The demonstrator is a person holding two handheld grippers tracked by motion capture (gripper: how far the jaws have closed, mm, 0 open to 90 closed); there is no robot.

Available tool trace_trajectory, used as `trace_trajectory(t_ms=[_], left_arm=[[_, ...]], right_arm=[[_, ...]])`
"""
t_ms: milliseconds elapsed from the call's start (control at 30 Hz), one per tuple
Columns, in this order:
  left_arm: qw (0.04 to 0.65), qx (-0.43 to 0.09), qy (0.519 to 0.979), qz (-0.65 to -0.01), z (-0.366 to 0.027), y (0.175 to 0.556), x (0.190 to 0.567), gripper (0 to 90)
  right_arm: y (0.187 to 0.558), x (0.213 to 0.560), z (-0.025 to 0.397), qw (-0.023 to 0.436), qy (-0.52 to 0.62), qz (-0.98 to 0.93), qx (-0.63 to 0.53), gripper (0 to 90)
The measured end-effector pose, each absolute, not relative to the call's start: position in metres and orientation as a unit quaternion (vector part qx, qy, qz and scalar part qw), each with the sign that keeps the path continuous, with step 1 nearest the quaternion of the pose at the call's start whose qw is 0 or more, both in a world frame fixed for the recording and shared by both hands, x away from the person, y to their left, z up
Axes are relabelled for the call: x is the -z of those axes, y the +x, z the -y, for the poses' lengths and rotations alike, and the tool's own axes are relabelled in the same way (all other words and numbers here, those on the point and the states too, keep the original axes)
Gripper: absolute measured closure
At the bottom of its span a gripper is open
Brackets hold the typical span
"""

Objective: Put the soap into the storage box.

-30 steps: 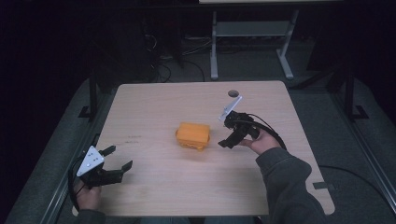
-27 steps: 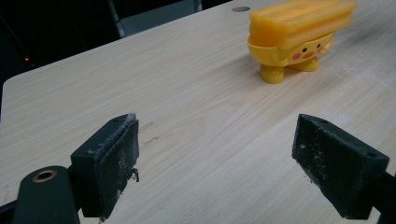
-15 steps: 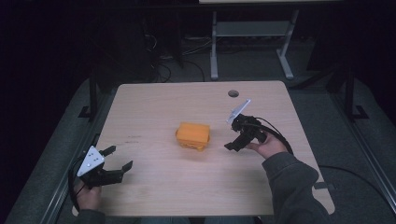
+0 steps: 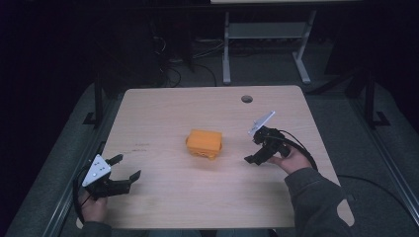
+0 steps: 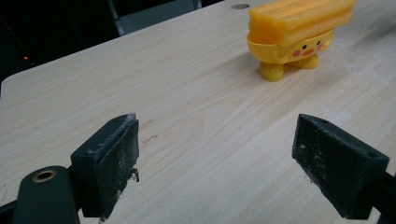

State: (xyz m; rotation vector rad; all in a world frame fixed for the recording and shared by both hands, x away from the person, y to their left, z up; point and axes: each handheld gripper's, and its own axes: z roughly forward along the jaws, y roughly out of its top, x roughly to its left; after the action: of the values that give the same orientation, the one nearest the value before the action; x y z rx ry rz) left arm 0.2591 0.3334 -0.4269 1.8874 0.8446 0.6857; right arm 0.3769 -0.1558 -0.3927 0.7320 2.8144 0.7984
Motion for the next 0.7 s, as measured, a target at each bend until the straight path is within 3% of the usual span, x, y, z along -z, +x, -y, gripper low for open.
trace_trajectory(t_ms=[700], left_arm=[[0.462, -0.28, 0.768, -0.344, -0.333, 0.259, 0.427, 13.9]], right_arm=[[0.362, 0.406, 0.178, 0.063, 0.259, -0.926, -0.266, 19.6]])
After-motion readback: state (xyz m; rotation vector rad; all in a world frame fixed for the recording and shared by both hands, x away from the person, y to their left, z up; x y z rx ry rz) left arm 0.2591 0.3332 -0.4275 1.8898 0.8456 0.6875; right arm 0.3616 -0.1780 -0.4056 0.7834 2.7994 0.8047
